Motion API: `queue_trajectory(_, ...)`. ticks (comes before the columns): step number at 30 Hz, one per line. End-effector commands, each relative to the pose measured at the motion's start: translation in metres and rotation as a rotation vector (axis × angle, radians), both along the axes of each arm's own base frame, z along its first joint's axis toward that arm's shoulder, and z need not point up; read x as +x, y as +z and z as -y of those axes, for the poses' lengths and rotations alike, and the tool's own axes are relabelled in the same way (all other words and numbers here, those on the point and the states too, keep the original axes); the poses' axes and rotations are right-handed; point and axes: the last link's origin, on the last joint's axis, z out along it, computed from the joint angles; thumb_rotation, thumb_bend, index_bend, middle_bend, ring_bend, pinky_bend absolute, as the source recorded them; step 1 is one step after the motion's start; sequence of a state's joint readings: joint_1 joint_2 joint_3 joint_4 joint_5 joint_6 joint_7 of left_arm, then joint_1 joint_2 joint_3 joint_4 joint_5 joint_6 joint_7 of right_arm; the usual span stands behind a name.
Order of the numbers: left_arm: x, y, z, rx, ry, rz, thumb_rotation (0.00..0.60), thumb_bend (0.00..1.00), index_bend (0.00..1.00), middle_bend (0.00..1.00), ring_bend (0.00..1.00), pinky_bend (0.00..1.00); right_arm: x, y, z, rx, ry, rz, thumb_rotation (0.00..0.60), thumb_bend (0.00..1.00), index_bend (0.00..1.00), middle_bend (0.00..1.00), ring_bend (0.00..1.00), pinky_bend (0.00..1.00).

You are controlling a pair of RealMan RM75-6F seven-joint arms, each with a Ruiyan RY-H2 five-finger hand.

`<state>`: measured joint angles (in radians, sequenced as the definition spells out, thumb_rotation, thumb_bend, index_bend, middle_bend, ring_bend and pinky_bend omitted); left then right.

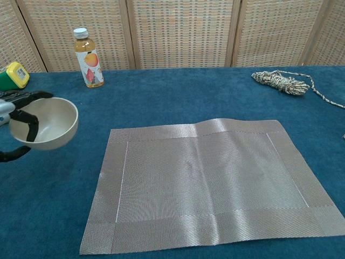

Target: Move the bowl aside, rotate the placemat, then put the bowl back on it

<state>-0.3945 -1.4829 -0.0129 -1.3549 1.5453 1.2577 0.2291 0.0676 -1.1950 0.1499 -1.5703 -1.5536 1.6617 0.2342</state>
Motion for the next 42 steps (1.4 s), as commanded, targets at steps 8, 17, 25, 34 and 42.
queue_trajectory(8, 0.103, -0.039, -0.029, -0.081, -0.154, 0.024, 0.600, 0.49, 0.63, 0.00, 0.00, 0.00, -0.006, 0.006, 0.003, -0.003, -0.015, 0.028, 0.600, 0.20, 0.00, 0.00, 0.00, 0.00)
queue_trajectory(17, 0.160, -0.088, -0.037, -0.176, -0.198, -0.003, 0.600, 0.49, 0.62, 0.00, 0.00, 0.00, -0.009, 0.010, 0.004, -0.004, -0.020, 0.052, 0.600, 0.20, 0.00, 0.00, 0.00, 0.00)
queue_trajectory(25, 0.190, -0.128, -0.034, -0.244, -0.197, -0.032, 0.600, 0.48, 0.59, 0.00, 0.00, 0.00, -0.013, 0.015, 0.005, -0.010, -0.030, 0.074, 0.600, 0.20, 0.00, 0.00, 0.00, 0.00)
queue_trajectory(34, 0.196, -0.145, -0.028, -0.282, -0.167, -0.043, 0.600, 0.41, 0.45, 0.00, 0.00, 0.00, -0.013, 0.016, 0.005, -0.009, -0.029, 0.079, 0.600, 0.20, 0.00, 0.00, 0.00, 0.00)
queue_trajectory(42, 0.184, -0.122, -0.024, -0.251, -0.165, -0.067, 0.600, 0.20, 0.05, 0.00, 0.00, 0.00, -0.011, 0.014, 0.004, -0.009, -0.022, 0.065, 0.600, 0.20, 0.00, 0.00, 0.00, 0.00)
